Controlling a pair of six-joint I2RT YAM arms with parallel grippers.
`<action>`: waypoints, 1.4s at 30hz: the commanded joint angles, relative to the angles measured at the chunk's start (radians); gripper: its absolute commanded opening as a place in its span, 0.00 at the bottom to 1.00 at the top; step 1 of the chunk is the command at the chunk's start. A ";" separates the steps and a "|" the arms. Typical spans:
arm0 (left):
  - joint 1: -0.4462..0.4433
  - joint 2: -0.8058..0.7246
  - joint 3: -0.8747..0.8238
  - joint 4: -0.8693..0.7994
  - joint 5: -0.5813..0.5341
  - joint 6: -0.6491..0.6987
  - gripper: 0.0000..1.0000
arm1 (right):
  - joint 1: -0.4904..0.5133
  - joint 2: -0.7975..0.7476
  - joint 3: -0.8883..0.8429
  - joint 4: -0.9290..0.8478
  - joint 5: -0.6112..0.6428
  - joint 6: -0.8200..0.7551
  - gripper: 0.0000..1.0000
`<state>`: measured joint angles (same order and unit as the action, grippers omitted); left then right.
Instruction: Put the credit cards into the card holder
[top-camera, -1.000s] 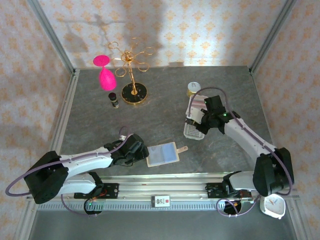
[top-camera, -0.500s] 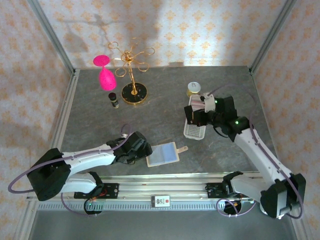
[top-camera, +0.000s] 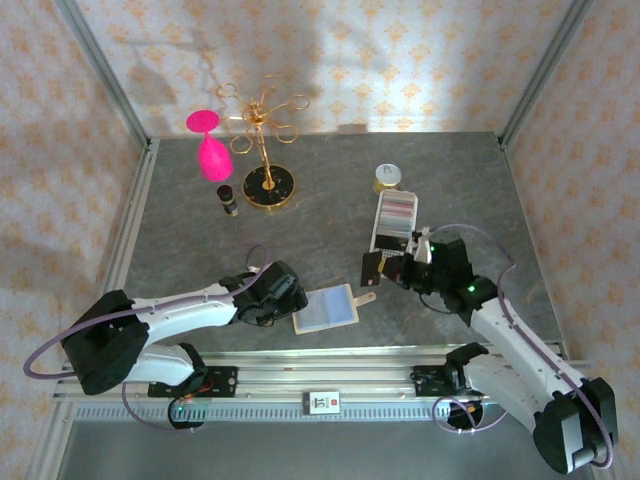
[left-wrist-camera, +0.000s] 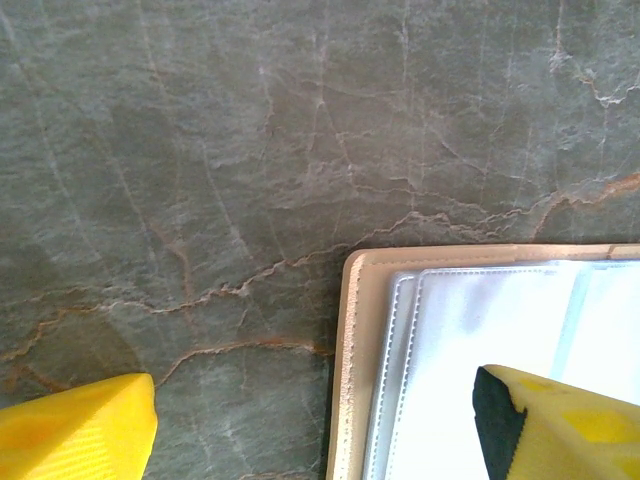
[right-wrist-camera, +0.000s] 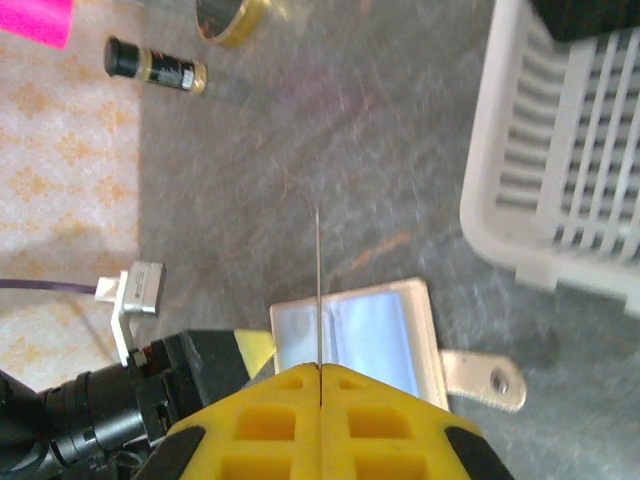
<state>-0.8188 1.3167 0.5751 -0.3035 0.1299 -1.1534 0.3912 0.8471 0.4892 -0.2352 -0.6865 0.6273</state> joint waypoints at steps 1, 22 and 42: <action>-0.031 0.048 0.033 0.176 0.088 -0.027 0.79 | 0.060 -0.023 -0.057 0.143 -0.007 0.134 0.00; -0.083 0.054 0.101 0.194 0.100 -0.047 0.57 | 0.225 0.112 -0.170 0.350 0.048 0.204 0.00; -0.135 0.205 0.244 -0.069 -0.009 -0.046 0.59 | 0.227 0.107 -0.151 0.209 0.209 0.134 0.00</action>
<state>-0.9493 1.5028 0.7994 -0.2710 0.1699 -1.1881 0.6128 0.9604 0.3244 0.0040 -0.5274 0.7837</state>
